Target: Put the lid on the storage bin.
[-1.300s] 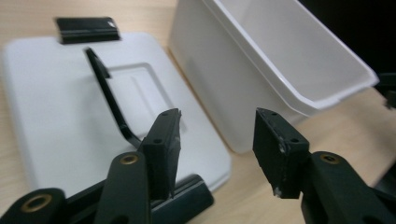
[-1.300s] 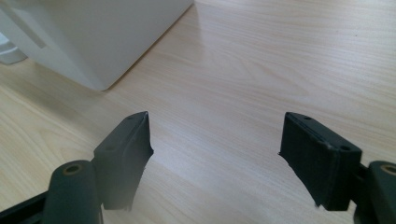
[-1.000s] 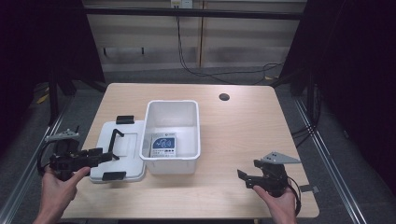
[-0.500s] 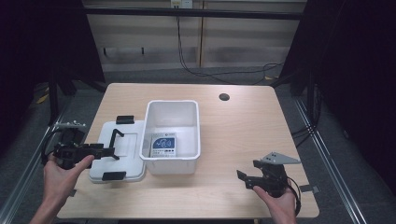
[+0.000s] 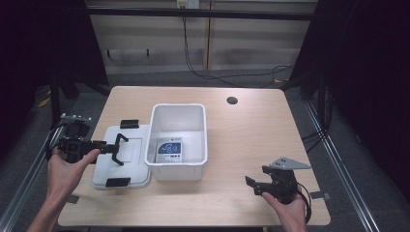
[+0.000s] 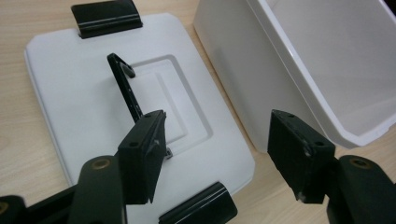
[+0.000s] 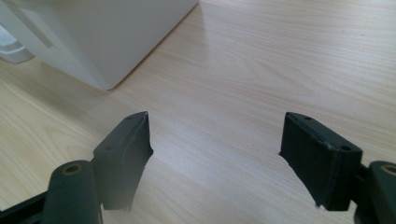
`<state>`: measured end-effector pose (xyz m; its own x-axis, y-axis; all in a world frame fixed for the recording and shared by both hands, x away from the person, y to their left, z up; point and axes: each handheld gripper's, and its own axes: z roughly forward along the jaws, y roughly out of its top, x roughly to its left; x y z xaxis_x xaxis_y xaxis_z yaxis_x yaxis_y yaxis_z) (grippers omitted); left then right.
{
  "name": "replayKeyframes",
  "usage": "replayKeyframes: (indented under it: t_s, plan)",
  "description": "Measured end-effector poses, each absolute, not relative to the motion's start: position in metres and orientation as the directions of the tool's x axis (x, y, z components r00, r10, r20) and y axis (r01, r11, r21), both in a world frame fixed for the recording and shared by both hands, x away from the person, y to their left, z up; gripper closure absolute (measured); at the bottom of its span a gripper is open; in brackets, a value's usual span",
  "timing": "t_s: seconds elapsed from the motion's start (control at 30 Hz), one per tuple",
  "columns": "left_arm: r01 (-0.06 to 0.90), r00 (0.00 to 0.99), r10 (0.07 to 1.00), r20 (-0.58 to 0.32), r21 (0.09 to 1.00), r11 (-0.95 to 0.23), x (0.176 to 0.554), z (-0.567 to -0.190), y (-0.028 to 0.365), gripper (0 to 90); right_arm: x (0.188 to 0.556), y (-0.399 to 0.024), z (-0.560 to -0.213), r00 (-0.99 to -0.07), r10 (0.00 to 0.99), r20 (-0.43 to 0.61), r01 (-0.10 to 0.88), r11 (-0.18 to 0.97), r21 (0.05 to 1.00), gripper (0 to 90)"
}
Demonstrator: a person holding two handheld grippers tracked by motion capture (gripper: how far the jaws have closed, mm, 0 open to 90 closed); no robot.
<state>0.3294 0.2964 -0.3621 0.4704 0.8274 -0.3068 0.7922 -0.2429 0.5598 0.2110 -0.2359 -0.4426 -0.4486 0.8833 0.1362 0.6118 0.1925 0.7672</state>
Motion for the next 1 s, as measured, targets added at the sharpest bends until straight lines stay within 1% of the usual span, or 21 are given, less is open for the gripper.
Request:
replayKeyframes:
  t_s: [0.1, 0.13, 0.17, 0.2, 0.23, 0.27, 0.3, 0.33, 0.4, 0.47, 0.53, 0.57, 0.63, 0.7, 0.73, 0.77, 0.83, 0.9, 0.93, 1.0]
  plan:
    - [0.799, 0.477, 0.826, -0.300, 0.538, -0.266, 0.332, -0.364, 0.295, 33.6, 0.211, -0.235, -0.443, -0.451, 0.882, 0.135, 0.614, 0.197, 0.764, 23.9]
    - [0.806, 0.480, 0.822, -0.307, 0.525, -0.274, 0.334, -0.366, 0.296, 33.3, 0.211, -0.235, -0.443, -0.451, 0.882, 0.137, 0.615, 0.196, 0.764, 23.9]
    - [0.808, 0.483, 0.814, -0.323, 0.522, -0.272, 0.336, -0.366, 0.298, 31.2, 0.211, -0.235, -0.443, -0.451, 0.882, 0.134, 0.614, 0.198, 0.764, 23.9]
    - [0.808, 0.483, 0.814, -0.323, 0.522, -0.272, 0.336, -0.366, 0.298, 31.4, 0.211, -0.235, -0.443, -0.451, 0.882, 0.134, 0.614, 0.198, 0.764, 23.9]
    - [0.819, 0.462, 0.823, -0.330, 0.515, -0.253, 0.339, -0.367, 0.299, 34.2, 0.211, -0.235, -0.443, -0.453, 0.882, 0.132, 0.613, 0.200, 0.764, 23.9]
    - [0.822, 0.465, 0.824, -0.324, 0.504, -0.266, 0.342, -0.368, 0.300, 34.2, 0.211, -0.235, -0.443, -0.453, 0.882, 0.132, 0.613, 0.200, 0.764, 23.9]
    - [0.841, 0.438, 0.833, -0.339, 0.483, -0.246, 0.347, -0.370, 0.301, 38.0, 0.211, -0.235, -0.443, -0.450, 0.883, 0.133, 0.616, 0.200, 0.762, 23.9]
    - [0.848, 0.435, 0.840, -0.323, 0.461, -0.262, 0.350, -0.371, 0.301, 39.5, 0.211, -0.235, -0.443, -0.449, 0.884, 0.133, 0.615, 0.198, 0.763, 23.9]
    - [0.854, 0.427, 0.844, -0.325, 0.452, -0.258, 0.353, -0.372, 0.301, 39.8, 0.211, -0.235, -0.443, -0.449, 0.884, 0.132, 0.615, 0.199, 0.763, 23.9]
    - [0.865, 0.399, 0.856, -0.328, 0.445, -0.233, 0.359, -0.374, 0.301, 42.1, 0.212, -0.235, -0.443, -0.451, 0.883, 0.130, 0.617, 0.203, 0.761, 23.9]
    - [0.871, 0.392, 0.859, -0.328, 0.432, -0.233, 0.362, -0.375, 0.301, 43.3, 0.212, -0.235, -0.443, -0.451, 0.883, 0.130, 0.618, 0.203, 0.759, 23.9]
    - [0.880, 0.381, 0.868, -0.318, 0.412, -0.236, 0.365, -0.377, 0.299, 45.2, 0.212, -0.234, -0.444, -0.451, 0.882, 0.135, 0.624, 0.204, 0.754, 23.8]
    - [0.883, 0.374, 0.872, -0.315, 0.409, -0.230, 0.367, -0.377, 0.297, 46.4, 0.212, -0.234, -0.444, -0.453, 0.881, 0.134, 0.625, 0.208, 0.752, 23.8]
    - [0.879, 0.388, 0.878, -0.281, 0.400, -0.261, 0.367, -0.376, 0.295, 47.8, 0.211, -0.233, -0.444, -0.456, 0.879, 0.136, 0.626, 0.208, 0.751, 23.8]
    - [0.881, 0.384, 0.879, -0.282, 0.396, -0.257, 0.367, -0.375, 0.293, 49.3, 0.211, -0.233, -0.444, -0.457, 0.879, 0.136, 0.626, 0.210, 0.751, 23.9]
    - [0.888, 0.373, 0.890, -0.262, 0.379, -0.261, 0.369, -0.374, 0.291, 50.2, 0.211, -0.233, -0.444, -0.457, 0.879, 0.136, 0.627, 0.210, 0.750, 23.8]
    - [0.889, 0.365, 0.895, -0.257, 0.380, -0.254, 0.370, -0.374, 0.290, 50.9, 0.212, -0.233, -0.445, -0.460, 0.878, 0.134, 0.624, 0.213, 0.752, 23.8]
    - [0.900, 0.357, 0.899, -0.252, 0.350, -0.259, 0.376, -0.375, 0.289, 52.8, 0.212, -0.233, -0.444, -0.461, 0.877, 0.134, 0.626, 0.214, 0.750, 23.8]
    - [0.900, 0.357, 0.899, -0.252, 0.350, -0.259, 0.376, -0.375, 0.289, 53.6, 0.212, -0.233, -0.444, -0.462, 0.877, 0.134, 0.626, 0.216, 0.750, 23.8]
    - [0.914, 0.334, 0.908, -0.252, 0.321, -0.247, 0.382, -0.378, 0.289, 54.6, 0.212, -0.232, -0.445, -0.465, 0.875, 0.132, 0.625, 0.219, 0.749, 23.8]
